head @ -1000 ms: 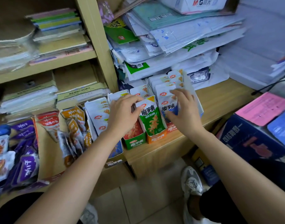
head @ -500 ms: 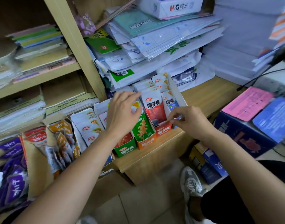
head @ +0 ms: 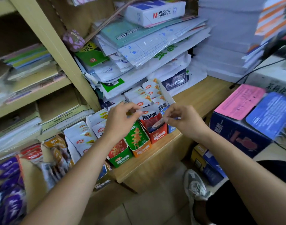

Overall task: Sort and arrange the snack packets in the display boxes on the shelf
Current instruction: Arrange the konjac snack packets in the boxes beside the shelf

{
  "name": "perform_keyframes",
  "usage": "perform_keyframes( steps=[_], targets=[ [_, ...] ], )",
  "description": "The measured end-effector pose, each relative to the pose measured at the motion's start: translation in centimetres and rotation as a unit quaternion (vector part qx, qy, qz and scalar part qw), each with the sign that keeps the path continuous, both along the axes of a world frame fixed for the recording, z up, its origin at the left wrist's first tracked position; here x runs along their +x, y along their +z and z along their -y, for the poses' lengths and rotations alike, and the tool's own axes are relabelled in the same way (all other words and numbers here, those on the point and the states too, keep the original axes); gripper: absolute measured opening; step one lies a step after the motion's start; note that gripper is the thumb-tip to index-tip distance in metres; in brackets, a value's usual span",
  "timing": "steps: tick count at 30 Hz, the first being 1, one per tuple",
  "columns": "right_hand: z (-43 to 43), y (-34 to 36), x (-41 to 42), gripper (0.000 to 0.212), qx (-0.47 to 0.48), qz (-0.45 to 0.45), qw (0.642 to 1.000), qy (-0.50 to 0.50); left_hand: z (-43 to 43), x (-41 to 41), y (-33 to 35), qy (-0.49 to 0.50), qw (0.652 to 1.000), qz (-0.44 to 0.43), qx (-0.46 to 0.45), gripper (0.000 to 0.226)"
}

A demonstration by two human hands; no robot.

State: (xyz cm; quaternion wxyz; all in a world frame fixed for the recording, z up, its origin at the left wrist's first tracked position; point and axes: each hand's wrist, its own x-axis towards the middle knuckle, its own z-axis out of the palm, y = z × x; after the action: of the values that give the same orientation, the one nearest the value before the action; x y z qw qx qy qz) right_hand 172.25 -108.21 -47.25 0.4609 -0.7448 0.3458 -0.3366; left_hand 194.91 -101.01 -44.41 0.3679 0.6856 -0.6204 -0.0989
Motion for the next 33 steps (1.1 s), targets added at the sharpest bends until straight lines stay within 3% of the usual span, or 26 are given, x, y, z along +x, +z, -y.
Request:
perform_keyframes(
  steps=[6,9,11,15,18,21,23,25,27,29,33],
  targets=[
    [-0.4,1.4,0.3,0.012,0.017,0.125,0.990,-0.069,-0.3,-1.1,1.9,0.026,0.997,-0.049,-0.053,0.022],
    [-0.5,1.4,0.1,0.041,0.012,0.093,0.995,-0.025,-0.6,-1.7,3.3,-0.060,0.993,-0.097,-0.006,0.022],
    [-0.5,1.1,-0.1,0.051,-0.012,0.046,0.999,-0.005,-1.1,-2.0,3.6,-0.098,0.991,-0.076,0.042,0.022],
    [-0.7,0.6,-0.7,0.020,-0.061,-0.010,0.998,-0.001,-2.7,-2.3,2.9,-0.120,0.988,-0.031,0.093,0.021],
    [-0.8,0.4,-0.8,0.009,-0.089,-0.033,0.995,0.009,-3.6,-2.3,2.3,-0.136,0.983,-0.023,0.118,0.016],
    [-0.7,0.3,-0.7,0.004,-0.051,-0.040,0.998,0.025,-2.6,-1.6,2.0,-0.055,0.997,-0.032,0.034,0.020],
    [-0.6,0.2,-0.6,0.003,-0.039,-0.052,0.998,0.022,-0.7,-0.7,2.1,0.022,0.996,0.085,0.000,0.029],
    [-0.7,0.2,-0.6,0.003,-0.050,-0.058,0.997,0.019,1.2,0.0,2.2,0.037,0.973,0.220,0.058,0.042],
    [-0.8,0.2,-0.7,0.003,-0.050,-0.060,0.997,0.018,2.5,0.5,2.0,0.023,0.954,0.278,0.115,0.048],
    [-0.7,0.2,-0.9,0.002,-0.049,-0.063,0.997,0.021,3.0,0.9,1.9,0.009,0.961,0.256,0.107,0.043],
    [-0.8,-0.2,-0.8,0.003,-0.071,-0.064,0.995,0.011,2.2,1.1,2.4,-0.054,0.988,0.131,0.052,0.025]
  ],
)
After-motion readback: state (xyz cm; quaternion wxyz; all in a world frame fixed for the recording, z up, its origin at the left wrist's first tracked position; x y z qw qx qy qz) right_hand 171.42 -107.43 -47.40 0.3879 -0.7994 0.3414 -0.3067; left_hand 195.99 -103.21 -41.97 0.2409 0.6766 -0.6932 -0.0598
